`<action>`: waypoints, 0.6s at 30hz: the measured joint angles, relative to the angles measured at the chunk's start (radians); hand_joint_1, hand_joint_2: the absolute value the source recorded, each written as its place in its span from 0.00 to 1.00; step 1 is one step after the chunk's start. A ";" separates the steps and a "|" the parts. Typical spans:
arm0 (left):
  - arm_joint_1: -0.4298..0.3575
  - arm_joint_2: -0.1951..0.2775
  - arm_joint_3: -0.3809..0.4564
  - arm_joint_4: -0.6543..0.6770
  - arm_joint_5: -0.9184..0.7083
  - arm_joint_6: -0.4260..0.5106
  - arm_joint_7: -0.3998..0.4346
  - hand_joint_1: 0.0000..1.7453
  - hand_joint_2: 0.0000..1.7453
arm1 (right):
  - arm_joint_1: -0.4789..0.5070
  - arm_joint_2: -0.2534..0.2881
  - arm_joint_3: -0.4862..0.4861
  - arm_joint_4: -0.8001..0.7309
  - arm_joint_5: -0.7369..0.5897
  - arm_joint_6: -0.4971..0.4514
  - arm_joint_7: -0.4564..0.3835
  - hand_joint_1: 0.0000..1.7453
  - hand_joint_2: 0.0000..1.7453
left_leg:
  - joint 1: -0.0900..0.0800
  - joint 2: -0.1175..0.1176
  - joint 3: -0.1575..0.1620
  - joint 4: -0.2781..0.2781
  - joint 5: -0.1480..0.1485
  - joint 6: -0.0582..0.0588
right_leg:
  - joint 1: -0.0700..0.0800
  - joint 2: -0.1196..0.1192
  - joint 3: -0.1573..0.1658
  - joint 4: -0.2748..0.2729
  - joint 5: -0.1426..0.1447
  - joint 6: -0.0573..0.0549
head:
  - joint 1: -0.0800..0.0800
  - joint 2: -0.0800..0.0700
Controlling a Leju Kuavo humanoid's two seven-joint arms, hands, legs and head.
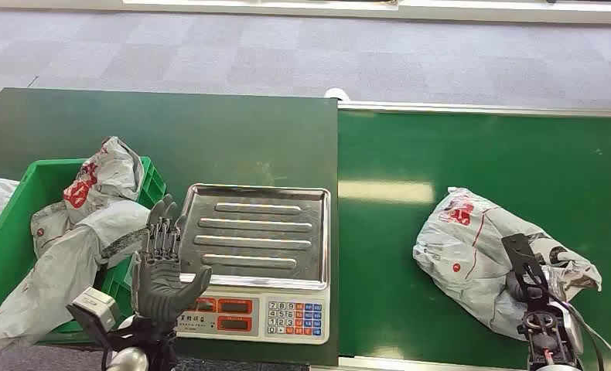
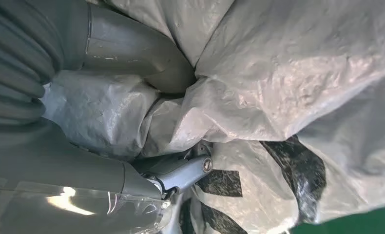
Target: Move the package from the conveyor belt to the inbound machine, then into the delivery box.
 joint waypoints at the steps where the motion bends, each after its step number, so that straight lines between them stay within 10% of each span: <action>1: 0.001 0.002 -0.001 0.000 0.002 0.005 -0.002 0.00 1.00 | -0.001 0.003 0.003 -0.001 -0.003 -0.007 -0.005 1.00 1.00 | 0.000 0.000 0.000 0.000 0.000 0.000 | 0.000 0.000 0.000 0.000 0.000 0.000 | 0.000 0.000; 18: 0.026 0.024 0.013 -0.031 -0.036 -0.005 -0.019 0.00 1.00 | 0.154 0.177 0.266 -0.711 -0.204 -0.043 -0.093 1.00 1.00 | 0.000 -0.004 -0.006 0.000 0.001 0.000 | 0.000 -0.003 -0.005 0.000 -0.001 0.000 | 0.000 0.000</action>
